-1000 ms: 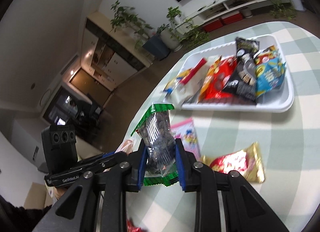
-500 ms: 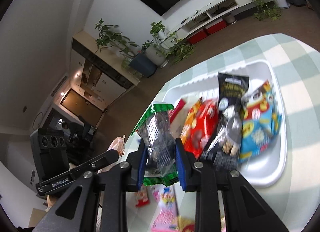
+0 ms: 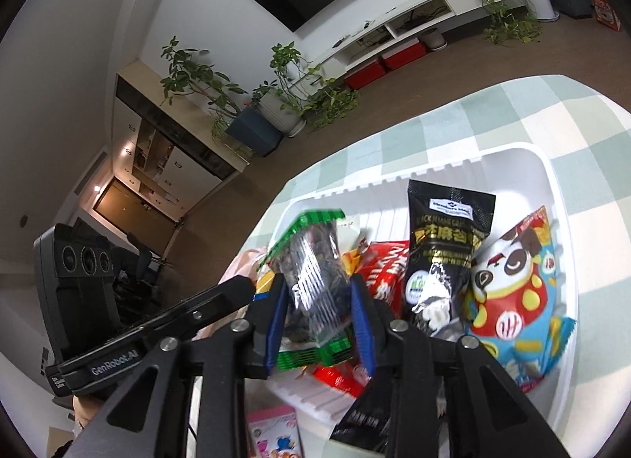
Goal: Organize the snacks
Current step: 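Carry the pink packet and nut bag into the white tray and open both grippers, then move both open grippers back over the remaining snacks on the table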
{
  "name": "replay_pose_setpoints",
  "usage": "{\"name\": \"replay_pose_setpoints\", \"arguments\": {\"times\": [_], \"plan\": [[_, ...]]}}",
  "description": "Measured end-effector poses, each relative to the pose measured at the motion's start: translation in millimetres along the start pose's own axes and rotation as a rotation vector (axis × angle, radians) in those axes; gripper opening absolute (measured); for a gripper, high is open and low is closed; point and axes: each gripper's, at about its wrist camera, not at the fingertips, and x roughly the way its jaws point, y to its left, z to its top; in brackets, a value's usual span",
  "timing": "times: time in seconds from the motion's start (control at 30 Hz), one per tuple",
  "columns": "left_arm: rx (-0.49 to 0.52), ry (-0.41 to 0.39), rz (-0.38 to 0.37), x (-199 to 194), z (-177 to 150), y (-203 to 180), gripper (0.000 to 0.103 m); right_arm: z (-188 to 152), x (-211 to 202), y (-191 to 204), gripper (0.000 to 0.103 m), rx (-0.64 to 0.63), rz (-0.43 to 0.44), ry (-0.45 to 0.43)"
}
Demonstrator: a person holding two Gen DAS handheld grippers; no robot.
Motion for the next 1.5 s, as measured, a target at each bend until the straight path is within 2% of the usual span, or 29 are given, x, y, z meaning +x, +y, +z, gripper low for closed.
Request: {"name": "replay_pose_setpoints", "arguments": {"times": [0.13, 0.27, 0.5, 0.77, 0.93, 1.2, 1.5], "plan": [[0.022, -0.006, 0.027, 11.6, 0.9, 3.1, 0.027, 1.4, 1.9, 7.4, 0.039, -0.042, -0.029, -0.011], [0.056, -0.032, 0.048, 5.3, -0.7, -1.2, 0.027, -8.1, -9.9, 19.3, 0.042, -0.089, -0.046, -0.035], [0.067, -0.074, 0.054, -28.2, -17.0, -4.5, 0.027, -32.2, -39.6, 41.3, 0.048, -0.157, -0.053, -0.068], [0.055, -0.096, 0.064, -73.9, -62.1, 0.0, 0.029, -74.4, -62.8, 66.8, 0.052, -0.264, -0.072, -0.060], [0.057, -0.085, 0.082, -94.1, -97.8, 3.8, 0.040, -104.5, -66.0, 87.1, 0.055, -0.373, -0.099, -0.029], [-0.026, -0.030, 0.121, -103.3, -144.4, 21.8, 0.040, -144.0, -41.7, 97.7, 0.055, -0.502, -0.163, 0.066], [-0.102, 0.024, 0.168, -93.2, -165.1, 35.6, 0.044, -158.0, -16.7, 88.4, 0.055, -0.538, -0.203, 0.143]]}}
